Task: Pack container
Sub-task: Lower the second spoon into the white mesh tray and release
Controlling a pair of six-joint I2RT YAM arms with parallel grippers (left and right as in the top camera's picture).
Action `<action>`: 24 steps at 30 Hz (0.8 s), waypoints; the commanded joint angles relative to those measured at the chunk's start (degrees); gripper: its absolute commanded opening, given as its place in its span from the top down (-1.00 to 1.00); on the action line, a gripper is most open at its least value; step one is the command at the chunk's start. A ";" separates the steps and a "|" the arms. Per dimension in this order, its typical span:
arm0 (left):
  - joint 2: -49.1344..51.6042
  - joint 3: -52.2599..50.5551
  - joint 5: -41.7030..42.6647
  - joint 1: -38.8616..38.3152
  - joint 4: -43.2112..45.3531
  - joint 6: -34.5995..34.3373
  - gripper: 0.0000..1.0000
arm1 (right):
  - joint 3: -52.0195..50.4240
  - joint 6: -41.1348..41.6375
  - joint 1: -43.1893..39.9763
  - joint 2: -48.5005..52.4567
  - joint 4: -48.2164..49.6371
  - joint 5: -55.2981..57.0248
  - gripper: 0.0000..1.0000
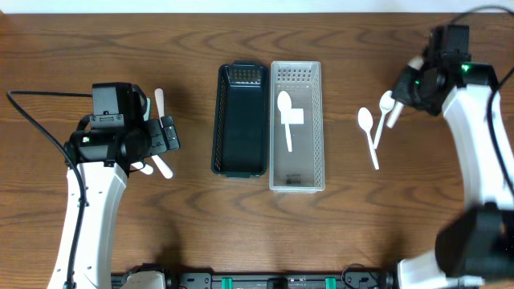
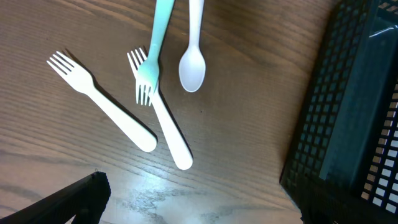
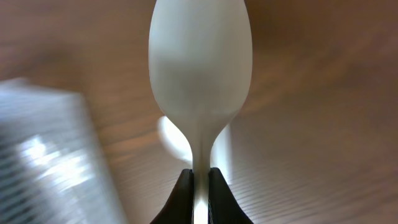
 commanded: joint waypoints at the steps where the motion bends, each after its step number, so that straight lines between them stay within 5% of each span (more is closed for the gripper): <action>1: 0.28 1.09 -1.09 0.02 -0.17 1.16 -0.96 | 0.28 1.68 9.03 -2.93 -0.92 -4.11 0.98; 7: 0.28 1.09 -1.09 0.02 -0.17 1.16 -0.96 | -1.90 7.50 24.81 1.38 1.33 5.70 0.97; 14: 0.28 1.09 -1.07 0.02 -0.17 1.18 -0.96 | -2.43 7.61 30.01 12.90 6.64 4.37 0.96; 17: 0.28 1.09 -1.09 0.02 -0.17 1.16 -0.96 | -2.38 7.63 30.42 14.23 6.49 3.06 -0.11; 24: 0.28 1.09 -1.07 0.02 -0.17 1.16 -0.96 | -0.48 2.60 29.14 5.40 7.10 3.91 -0.21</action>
